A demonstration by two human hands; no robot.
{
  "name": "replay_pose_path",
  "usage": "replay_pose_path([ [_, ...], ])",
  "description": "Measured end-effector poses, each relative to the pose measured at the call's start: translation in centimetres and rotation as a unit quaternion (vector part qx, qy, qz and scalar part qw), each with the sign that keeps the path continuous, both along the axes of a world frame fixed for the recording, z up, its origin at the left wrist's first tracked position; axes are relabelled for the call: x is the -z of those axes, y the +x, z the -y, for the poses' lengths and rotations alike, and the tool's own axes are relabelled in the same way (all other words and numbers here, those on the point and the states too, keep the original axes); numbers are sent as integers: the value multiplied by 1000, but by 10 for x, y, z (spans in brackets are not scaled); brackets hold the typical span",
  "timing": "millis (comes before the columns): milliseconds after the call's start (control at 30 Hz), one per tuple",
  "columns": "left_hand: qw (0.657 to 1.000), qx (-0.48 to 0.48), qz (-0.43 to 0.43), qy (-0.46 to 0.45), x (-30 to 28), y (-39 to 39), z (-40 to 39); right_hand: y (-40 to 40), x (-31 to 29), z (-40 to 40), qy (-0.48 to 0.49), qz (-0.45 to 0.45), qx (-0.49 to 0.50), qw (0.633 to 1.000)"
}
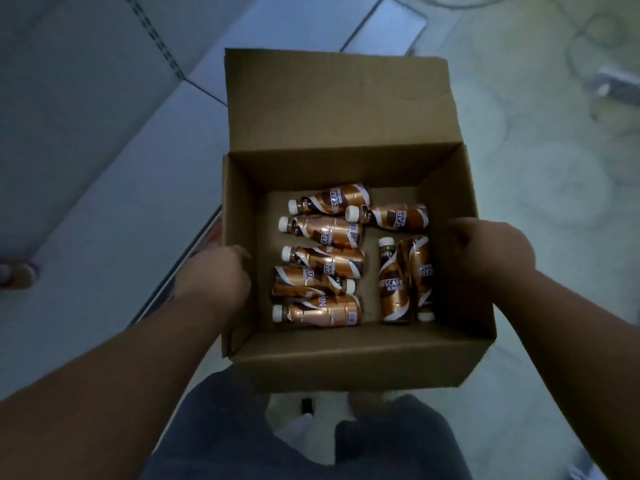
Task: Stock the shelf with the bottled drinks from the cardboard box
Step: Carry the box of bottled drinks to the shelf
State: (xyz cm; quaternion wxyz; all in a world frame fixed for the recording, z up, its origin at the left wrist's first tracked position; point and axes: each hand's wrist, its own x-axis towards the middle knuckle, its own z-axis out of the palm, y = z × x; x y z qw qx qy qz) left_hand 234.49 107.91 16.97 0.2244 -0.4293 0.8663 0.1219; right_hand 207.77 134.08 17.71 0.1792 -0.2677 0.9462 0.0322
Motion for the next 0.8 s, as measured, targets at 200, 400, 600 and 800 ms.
replay_pose_path([
  [200,997,75,22,17,128,-19,-11,22,139,-34,8,8,60,998],
  [400,992,109,53,42,294,-30,-21,49,306,-59,40,36,126,991],
  [600,987,141,69,33,412,-14,-25,85,432,-71,64,42,166,983],
  [800,988,152,14,25,445,9,-25,105,456,-65,105,0,166,981],
])
